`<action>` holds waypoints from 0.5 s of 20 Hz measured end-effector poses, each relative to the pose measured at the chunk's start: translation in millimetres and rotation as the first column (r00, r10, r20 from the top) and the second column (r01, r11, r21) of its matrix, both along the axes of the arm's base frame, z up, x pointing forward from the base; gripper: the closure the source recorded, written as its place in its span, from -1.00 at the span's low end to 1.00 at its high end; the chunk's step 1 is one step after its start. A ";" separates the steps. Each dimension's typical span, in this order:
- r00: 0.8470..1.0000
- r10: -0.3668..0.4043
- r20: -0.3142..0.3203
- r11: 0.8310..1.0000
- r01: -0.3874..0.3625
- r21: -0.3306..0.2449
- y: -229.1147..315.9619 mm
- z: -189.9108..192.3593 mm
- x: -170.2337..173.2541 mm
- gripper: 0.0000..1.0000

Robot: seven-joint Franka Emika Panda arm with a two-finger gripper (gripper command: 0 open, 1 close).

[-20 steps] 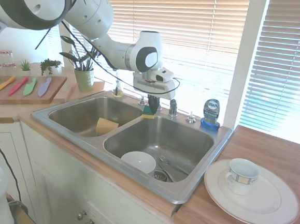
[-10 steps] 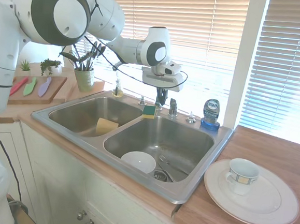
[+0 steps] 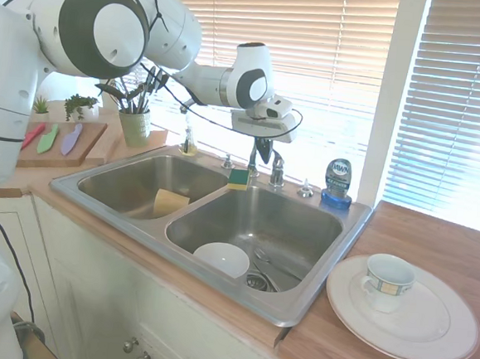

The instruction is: Turn on the faucet

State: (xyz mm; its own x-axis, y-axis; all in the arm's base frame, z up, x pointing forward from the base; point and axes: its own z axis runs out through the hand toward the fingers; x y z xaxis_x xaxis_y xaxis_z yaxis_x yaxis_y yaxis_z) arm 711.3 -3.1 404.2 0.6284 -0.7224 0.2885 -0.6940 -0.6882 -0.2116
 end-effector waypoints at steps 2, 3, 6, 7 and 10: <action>0.999 -0.007 0.052 1.000 0.007 -0.001 -1.1 5.5 3.1 1.00; 0.998 -0.009 0.068 1.000 0.009 -0.002 -1.7 7.1 4.0 1.00; 0.994 -0.007 0.106 1.000 0.007 0.000 -1.8 9.9 5.1 1.00; 0.993 -0.007 0.115 1.000 0.006 0.001 -1.8 11.7 5.1 1.00; 0.991 -0.005 0.133 1.000 0.004 0.004 -1.4 18.0 5.0 1.00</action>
State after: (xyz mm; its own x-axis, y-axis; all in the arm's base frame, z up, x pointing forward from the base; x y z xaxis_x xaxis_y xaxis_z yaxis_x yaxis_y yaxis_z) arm 716.4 -4.5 422.3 0.5813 -0.7262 0.3670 -0.6627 -0.6843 -0.3044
